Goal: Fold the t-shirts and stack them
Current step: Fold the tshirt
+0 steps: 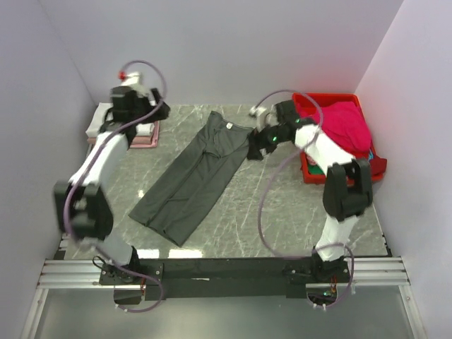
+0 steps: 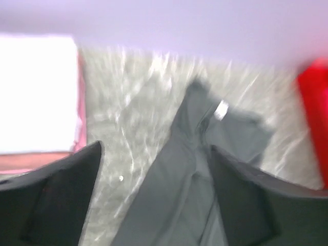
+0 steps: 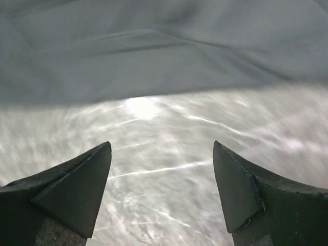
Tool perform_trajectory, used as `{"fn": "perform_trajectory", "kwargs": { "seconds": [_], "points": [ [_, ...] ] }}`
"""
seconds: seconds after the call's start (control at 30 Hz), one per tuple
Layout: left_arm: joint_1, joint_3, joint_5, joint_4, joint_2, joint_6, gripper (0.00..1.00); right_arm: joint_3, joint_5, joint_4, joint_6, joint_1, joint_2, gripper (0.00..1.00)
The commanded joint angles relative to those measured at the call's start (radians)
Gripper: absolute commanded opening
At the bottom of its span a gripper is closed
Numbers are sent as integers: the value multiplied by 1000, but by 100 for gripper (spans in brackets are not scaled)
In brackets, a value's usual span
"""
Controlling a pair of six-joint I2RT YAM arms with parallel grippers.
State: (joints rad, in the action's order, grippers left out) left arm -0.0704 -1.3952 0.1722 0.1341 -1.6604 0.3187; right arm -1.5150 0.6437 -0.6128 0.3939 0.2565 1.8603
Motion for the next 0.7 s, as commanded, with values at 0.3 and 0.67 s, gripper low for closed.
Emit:
{"fn": "perform_trajectory", "kwargs": {
  "seconds": [0.3, 0.67],
  "points": [
    [267, 521, -2, 159, 641, 164, 93, 444, -135, 232, 729, 756, -234, 88],
    [288, 590, -235, 430, 830, 365, 93, 437, -486, 611, 602, 1010, -24, 83]
  ]
}}
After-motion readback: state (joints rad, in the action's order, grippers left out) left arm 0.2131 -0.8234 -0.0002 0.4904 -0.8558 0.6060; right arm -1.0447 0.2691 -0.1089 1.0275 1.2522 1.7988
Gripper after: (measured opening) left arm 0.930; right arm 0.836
